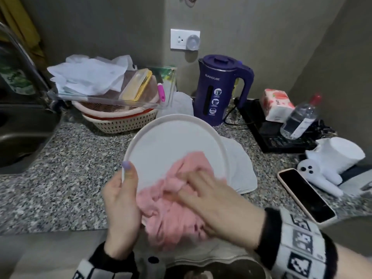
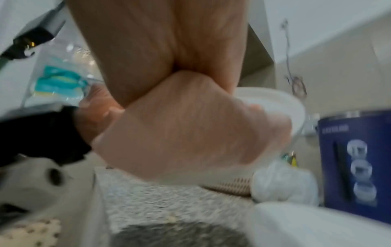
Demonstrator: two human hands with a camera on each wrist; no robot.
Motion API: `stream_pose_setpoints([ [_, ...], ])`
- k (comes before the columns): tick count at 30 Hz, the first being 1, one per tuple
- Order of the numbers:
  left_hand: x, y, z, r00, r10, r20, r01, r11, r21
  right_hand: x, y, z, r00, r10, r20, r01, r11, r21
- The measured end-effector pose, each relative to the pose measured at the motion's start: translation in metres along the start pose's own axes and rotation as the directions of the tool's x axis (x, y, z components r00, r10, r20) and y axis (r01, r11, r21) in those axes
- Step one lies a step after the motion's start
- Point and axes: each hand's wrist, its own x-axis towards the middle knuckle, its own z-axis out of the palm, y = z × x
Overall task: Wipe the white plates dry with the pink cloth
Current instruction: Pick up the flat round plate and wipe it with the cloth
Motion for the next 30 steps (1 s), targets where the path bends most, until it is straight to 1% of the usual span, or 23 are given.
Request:
stream_pose_setpoints([
  [2, -0.002, 0.005, 0.0, 0.999, 0.051, 0.013, -0.052, 0.997, 0.06, 0.011, 0.025, -0.004, 0.981, 0.023, -0.19, -0.044, 0.994, -0.103],
  [4, -0.003, 0.008, -0.002, 0.997, 0.075, 0.004, -0.075, 0.994, 0.085, 0.023, 0.047, -0.018, 0.909, 0.14, -0.392, -0.211, 0.967, -0.144],
  [5, -0.005, 0.012, -0.002, 0.997, 0.079, -0.004, -0.078, 0.993, 0.085, 0.026, 0.057, -0.029, 0.864, 0.223, -0.452, -0.286, 0.955, -0.075],
  [7, -0.008, 0.016, 0.0, 0.996, 0.09, -0.017, -0.089, 0.995, 0.041, 0.025, 0.071, -0.043, 0.774, 0.435, -0.46, -0.357, 0.9, 0.25],
  [8, -0.008, 0.015, 0.001, 0.995, 0.094, -0.031, -0.094, 0.996, 0.006, 0.024, 0.072, -0.046, 0.727, 0.539, -0.425, -0.35, 0.824, 0.446],
  [9, -0.009, 0.016, 0.004, 0.996, 0.081, -0.042, -0.082, 0.996, -0.023, 0.023, 0.071, -0.046, 0.67, 0.622, -0.406, -0.295, 0.724, 0.623],
  [10, -0.009, 0.015, 0.006, 0.997, 0.068, -0.048, -0.07, 0.997, -0.043, 0.023, 0.069, -0.042, 0.591, 0.693, -0.411, -0.209, 0.625, 0.753],
  [12, -0.008, 0.01, 0.008, 0.997, 0.059, -0.05, -0.062, 0.996, -0.063, 0.025, 0.063, -0.034, 0.449, 0.801, -0.396, -0.11, 0.489, 0.865],
  [13, -0.007, 0.008, 0.007, 0.997, 0.054, -0.056, -0.058, 0.996, -0.074, 0.023, 0.06, -0.027, 0.415, 0.827, -0.379, -0.128, 0.465, 0.876],
  [14, -0.007, 0.006, 0.005, 0.997, 0.062, -0.051, -0.066, 0.995, -0.074, 0.018, 0.058, -0.021, 0.411, 0.842, -0.348, -0.155, 0.441, 0.884],
  [15, -0.008, 0.008, 0.004, 0.996, 0.078, -0.045, -0.081, 0.994, -0.069, 0.012, 0.057, -0.014, 0.435, 0.847, -0.306, -0.172, 0.412, 0.895],
  [16, -0.007, 0.007, 0.003, 0.994, 0.104, -0.039, -0.107, 0.992, -0.07, 0.005, 0.057, -0.007, 0.48, 0.845, -0.238, -0.186, 0.363, 0.913],
  [17, -0.006, 0.009, 0.004, 0.992, 0.119, -0.049, -0.123, 0.99, -0.075, -0.002, 0.054, -0.001, 0.52, 0.842, -0.141, -0.189, 0.275, 0.943],
  [18, -0.004, 0.007, 0.004, 0.988, 0.14, -0.062, -0.144, 0.987, -0.073, -0.008, 0.048, 0.005, 0.54, 0.841, -0.037, -0.164, 0.148, 0.975],
  [19, -0.002, 0.006, 0.006, 0.984, 0.157, -0.082, -0.162, 0.985, -0.059, -0.012, 0.041, 0.011, 0.525, 0.85, 0.035, -0.103, 0.023, 0.994],
  [20, -0.001, 0.002, 0.007, 0.978, 0.183, -0.097, -0.188, 0.981, -0.044, -0.013, 0.033, 0.016, 0.489, 0.87, 0.059, -0.012, -0.061, 0.998],
  [22, -0.003, -0.004, 0.015, 0.975, 0.184, -0.126, -0.192, 0.98, -0.056, -0.009, 0.016, 0.024, 0.373, 0.924, 0.086, 0.177, -0.162, 0.971],
  [23, -0.005, -0.008, 0.019, 0.976, 0.155, -0.153, -0.169, 0.982, -0.082, -0.004, 0.008, 0.03, 0.333, 0.935, 0.123, 0.263, -0.217, 0.94],
  [24, -0.006, -0.013, 0.023, 0.975, 0.129, -0.179, -0.151, 0.981, -0.119, 0.001, -0.001, 0.037, 0.324, 0.933, 0.158, 0.338, -0.27, 0.902],
  [26, -0.009, -0.021, 0.03, 0.973, 0.113, -0.204, -0.148, 0.975, -0.167, 0.011, -0.016, 0.048, 0.308, 0.913, 0.269, 0.403, -0.381, 0.832],
  [27, -0.01, -0.022, 0.033, 0.974, 0.129, -0.187, -0.159, 0.975, -0.156, 0.013, -0.019, 0.05, 0.292, 0.909, 0.296, 0.419, -0.401, 0.815],
  [28, -0.008, -0.023, 0.031, 0.976, 0.167, -0.137, -0.184, 0.975, -0.122, 0.014, -0.019, 0.048, 0.277, 0.919, 0.279, 0.44, -0.38, 0.814],
  [30, 0.0, -0.016, 0.024, 0.969, 0.247, 0.027, -0.244, 0.967, -0.069, 0.011, -0.009, 0.034, 0.255, 0.952, 0.172, 0.428, -0.27, 0.863],
])
